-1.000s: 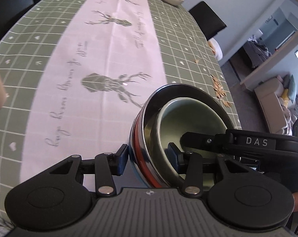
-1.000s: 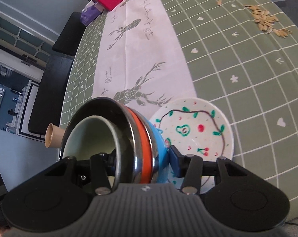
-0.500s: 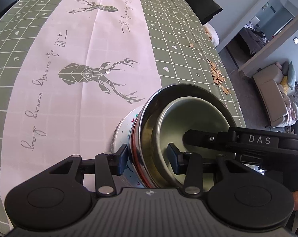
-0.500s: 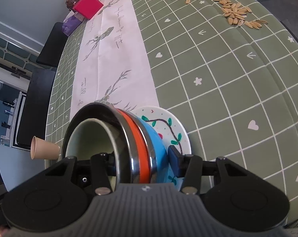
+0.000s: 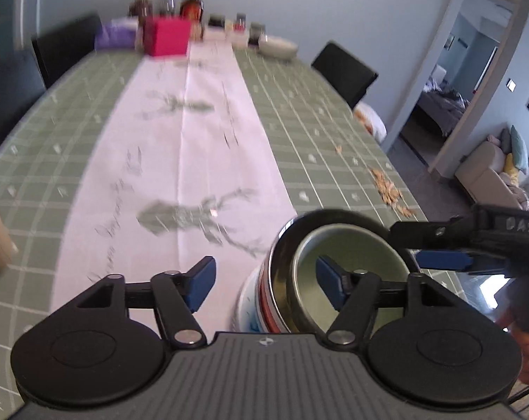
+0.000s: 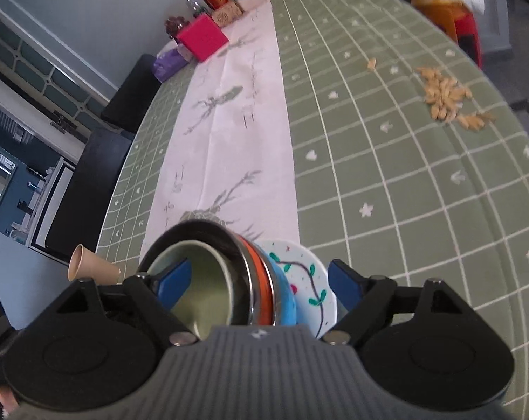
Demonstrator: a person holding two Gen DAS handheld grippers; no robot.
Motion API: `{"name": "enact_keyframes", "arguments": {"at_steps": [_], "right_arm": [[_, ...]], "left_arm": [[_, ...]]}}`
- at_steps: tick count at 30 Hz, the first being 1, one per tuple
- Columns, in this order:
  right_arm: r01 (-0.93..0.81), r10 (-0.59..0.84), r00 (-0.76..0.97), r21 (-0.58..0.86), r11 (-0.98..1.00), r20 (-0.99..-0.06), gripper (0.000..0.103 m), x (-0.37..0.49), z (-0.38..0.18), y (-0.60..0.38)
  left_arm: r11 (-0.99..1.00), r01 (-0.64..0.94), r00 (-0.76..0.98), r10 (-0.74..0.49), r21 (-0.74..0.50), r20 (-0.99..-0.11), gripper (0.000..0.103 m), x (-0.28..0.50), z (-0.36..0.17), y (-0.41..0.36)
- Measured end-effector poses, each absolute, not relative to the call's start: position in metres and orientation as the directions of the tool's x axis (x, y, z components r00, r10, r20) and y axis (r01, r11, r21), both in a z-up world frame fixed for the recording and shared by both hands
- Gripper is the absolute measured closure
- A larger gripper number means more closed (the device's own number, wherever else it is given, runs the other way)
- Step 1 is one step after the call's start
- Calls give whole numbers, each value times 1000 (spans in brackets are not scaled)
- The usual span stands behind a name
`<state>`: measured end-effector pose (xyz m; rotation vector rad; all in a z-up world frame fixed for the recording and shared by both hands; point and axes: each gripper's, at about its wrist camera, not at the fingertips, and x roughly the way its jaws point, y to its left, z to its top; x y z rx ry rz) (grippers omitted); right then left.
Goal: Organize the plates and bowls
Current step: 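Lower the bowl stack onto the white plate and open both grippers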
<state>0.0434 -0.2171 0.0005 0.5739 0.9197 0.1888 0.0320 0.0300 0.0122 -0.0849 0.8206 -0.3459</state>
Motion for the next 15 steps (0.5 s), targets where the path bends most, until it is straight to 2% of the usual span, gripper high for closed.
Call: {"name": "enact_keyframes", "arguments": {"at_steps": [3,7,10,13,15], "right_arm": [[70,351,701,549,833,-621,12,17,19,-219],[33,190,829,385,922,-526,7,-34,39,-197],[111,39,831,234,966,-555,6,-58,38,-175],[94,68,836,264,960,-544,6,-75,35,-166],[68,92,835,267,961,-543,6,-81,34,-160]], "left_arm": [[963,231,703,-263,-138,-661,19,15,28,30],[988,156,822,-130,1,-554,18,-12,45,29],[991,121,834,-132,-55,-535,12,-27,48,39],[986,105,821,-157,-126,-549,12,-38,45,48],[990,103,830,-141,-99,-540,12,-49,42,49]]}}
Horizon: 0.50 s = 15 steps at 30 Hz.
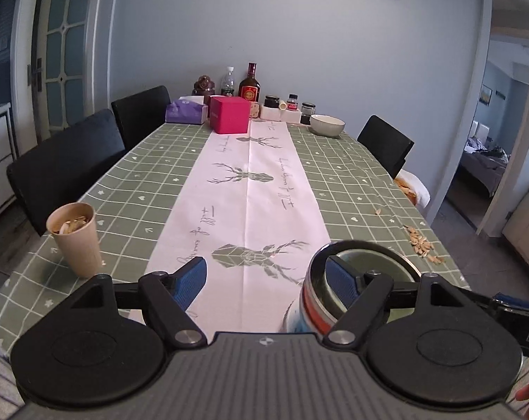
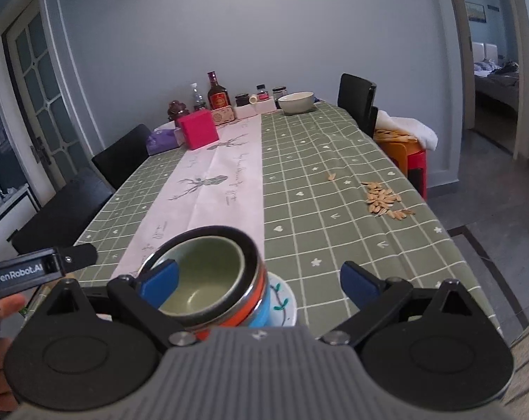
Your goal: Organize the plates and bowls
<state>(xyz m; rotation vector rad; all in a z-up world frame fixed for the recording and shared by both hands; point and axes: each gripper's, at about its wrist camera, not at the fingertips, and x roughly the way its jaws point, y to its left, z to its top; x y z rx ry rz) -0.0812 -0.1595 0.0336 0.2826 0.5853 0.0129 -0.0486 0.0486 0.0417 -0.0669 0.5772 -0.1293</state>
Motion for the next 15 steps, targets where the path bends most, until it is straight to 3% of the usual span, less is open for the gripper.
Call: {"name": "enact_keyframes", "arguments": {"at_steps": [8,15], "right_arm": [[18,74,819,154,988,-569,6,-83,24,-126],[5,88,821,161,987,-564,6,-82,22,-124]], "left_arm": [[995,84,880,-99,-53,-464,12,-70,43,45],[997,76,912,-76,-15,-403,10,-83,40,35]]}}
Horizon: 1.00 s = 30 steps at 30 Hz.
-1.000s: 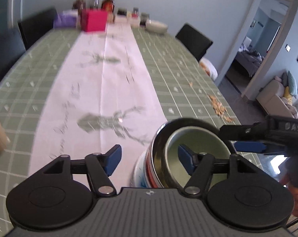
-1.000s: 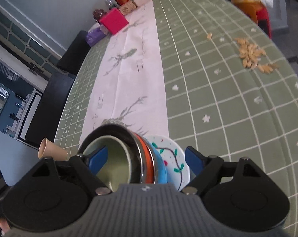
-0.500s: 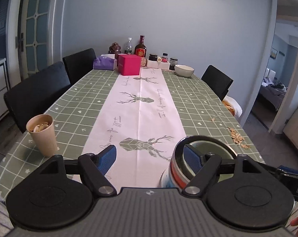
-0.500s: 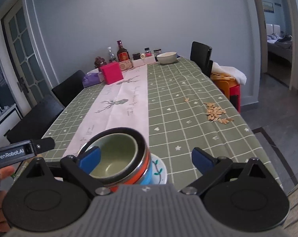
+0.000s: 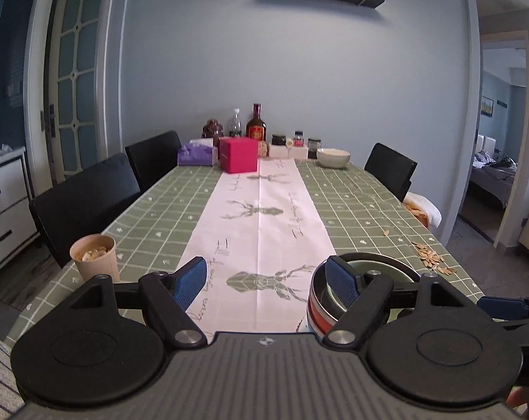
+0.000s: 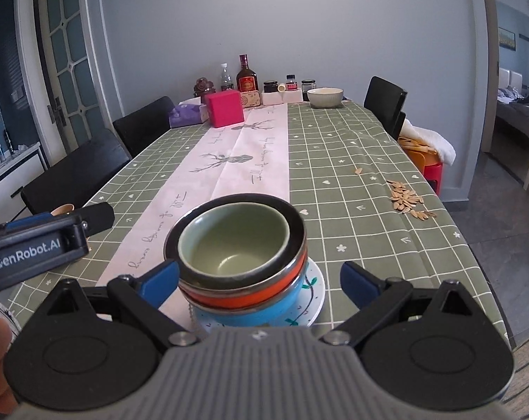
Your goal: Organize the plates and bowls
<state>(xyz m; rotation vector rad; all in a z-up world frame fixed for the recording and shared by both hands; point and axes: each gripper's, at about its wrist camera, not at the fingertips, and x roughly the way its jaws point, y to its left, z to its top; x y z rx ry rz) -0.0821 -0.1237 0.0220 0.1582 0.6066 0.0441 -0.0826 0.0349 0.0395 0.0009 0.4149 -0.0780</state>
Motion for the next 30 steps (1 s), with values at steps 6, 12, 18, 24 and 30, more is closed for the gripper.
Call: {"name": "enact_keyframes", "arguments": {"at_steps": [6,12,18,24,30], "right_arm": [[16,84,825,170,985,-559,6,-86,22,-127],[16,85,820,171,985,-566,6,-84,21,-126],[17,73,822,152,988,-565,6,-84,21,-125],[12,84,817,164,986,-570,6,-84,19,-127],[7,101,816,183,983,-569,6,-83,17,-131]], "left_arm": [[998,59,921,-46,21,-387,8,-87,39,27],[1000,13,925,-3,24,-379,8,-90,37,24],[999,0,930,17,46,-366,8,-90,35,21],[999,19,920,-5,33,-393,8,-87,35,23],[999,16,925,1,39,-381,8,-90,35,22]]}}
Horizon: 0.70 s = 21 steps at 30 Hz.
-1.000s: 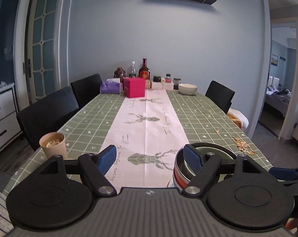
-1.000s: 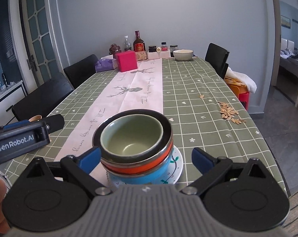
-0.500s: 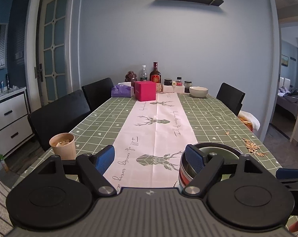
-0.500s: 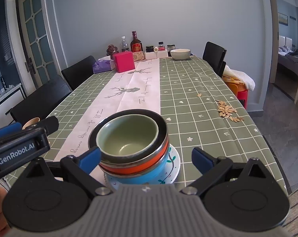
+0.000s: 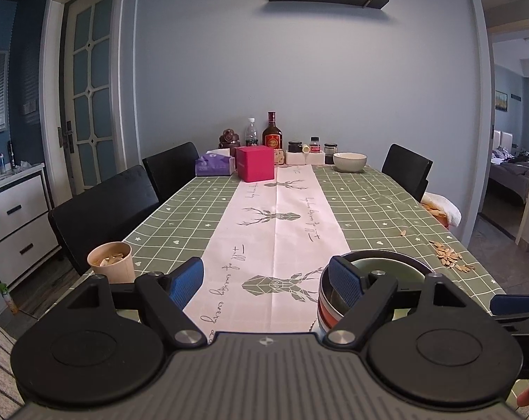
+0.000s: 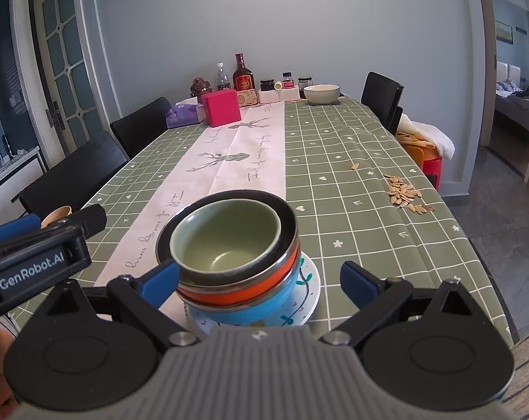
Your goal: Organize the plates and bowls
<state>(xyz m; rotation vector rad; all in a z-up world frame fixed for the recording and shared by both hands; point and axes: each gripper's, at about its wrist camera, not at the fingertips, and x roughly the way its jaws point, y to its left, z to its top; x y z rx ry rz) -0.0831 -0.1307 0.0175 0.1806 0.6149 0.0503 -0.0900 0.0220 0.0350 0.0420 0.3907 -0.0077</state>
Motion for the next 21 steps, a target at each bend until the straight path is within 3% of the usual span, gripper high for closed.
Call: {"name": "enact_keyframes", "arguments": {"at_steps": [21], "right_arm": [[8,105,831,200,980,-546,6,-87,17,-131]], "left_arm": [[998,-6,940,29,69,-340,8,-97,37,20]]}}
